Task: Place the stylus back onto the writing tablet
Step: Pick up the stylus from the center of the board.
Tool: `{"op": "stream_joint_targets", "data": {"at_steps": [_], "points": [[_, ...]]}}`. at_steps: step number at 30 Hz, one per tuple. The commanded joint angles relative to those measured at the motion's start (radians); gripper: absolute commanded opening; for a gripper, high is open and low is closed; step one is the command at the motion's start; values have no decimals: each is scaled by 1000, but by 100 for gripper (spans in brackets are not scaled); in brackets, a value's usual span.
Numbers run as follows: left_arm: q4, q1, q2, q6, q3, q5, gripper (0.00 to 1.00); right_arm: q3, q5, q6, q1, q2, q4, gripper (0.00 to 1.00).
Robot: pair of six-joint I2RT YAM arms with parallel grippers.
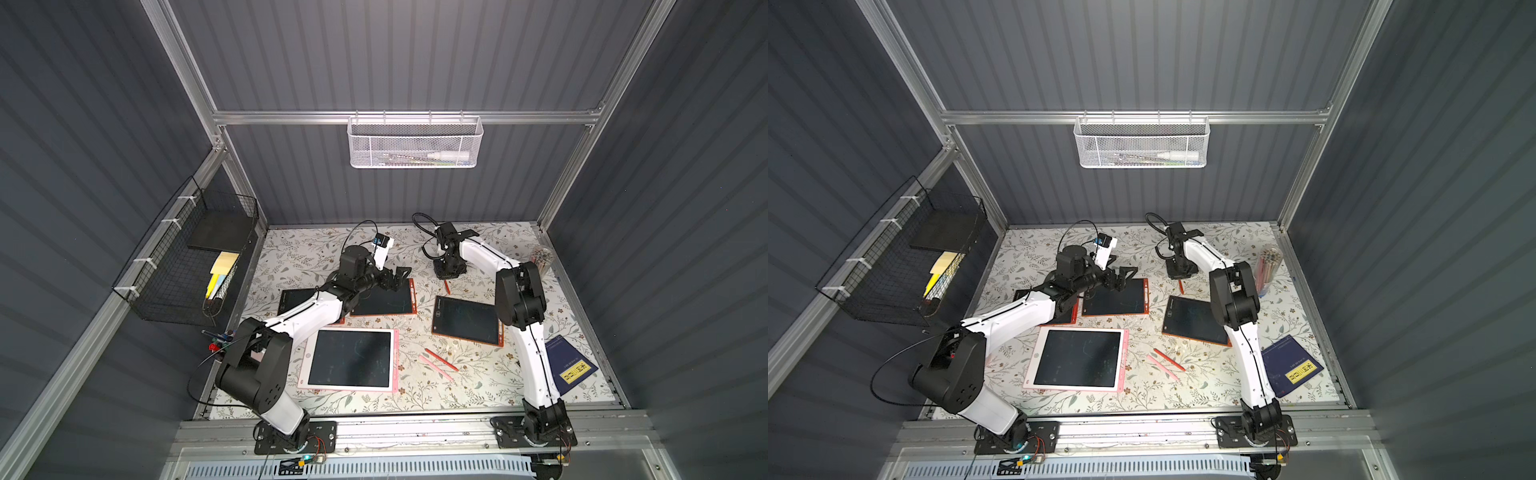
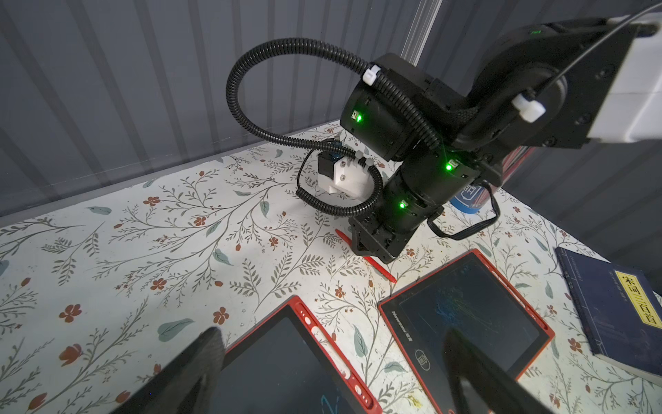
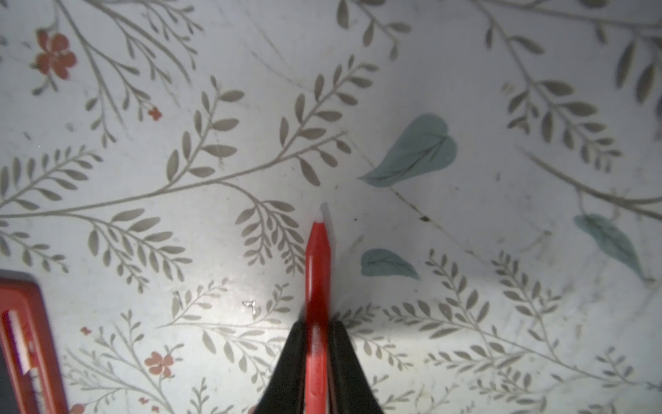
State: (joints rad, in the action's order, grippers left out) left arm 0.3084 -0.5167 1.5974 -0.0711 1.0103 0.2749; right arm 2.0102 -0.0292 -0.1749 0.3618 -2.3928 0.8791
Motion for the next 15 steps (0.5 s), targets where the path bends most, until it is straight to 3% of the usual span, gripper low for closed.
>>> {"op": "stream_joint_targets", "data": {"at_steps": [1,15], "points": [[13,-3,15,-7,-13,18,96,-28,-6,6,9,0,35,15],[12,-3,10,-7,-10,18,96,-22,-22,7,18,31,37,15]]}}
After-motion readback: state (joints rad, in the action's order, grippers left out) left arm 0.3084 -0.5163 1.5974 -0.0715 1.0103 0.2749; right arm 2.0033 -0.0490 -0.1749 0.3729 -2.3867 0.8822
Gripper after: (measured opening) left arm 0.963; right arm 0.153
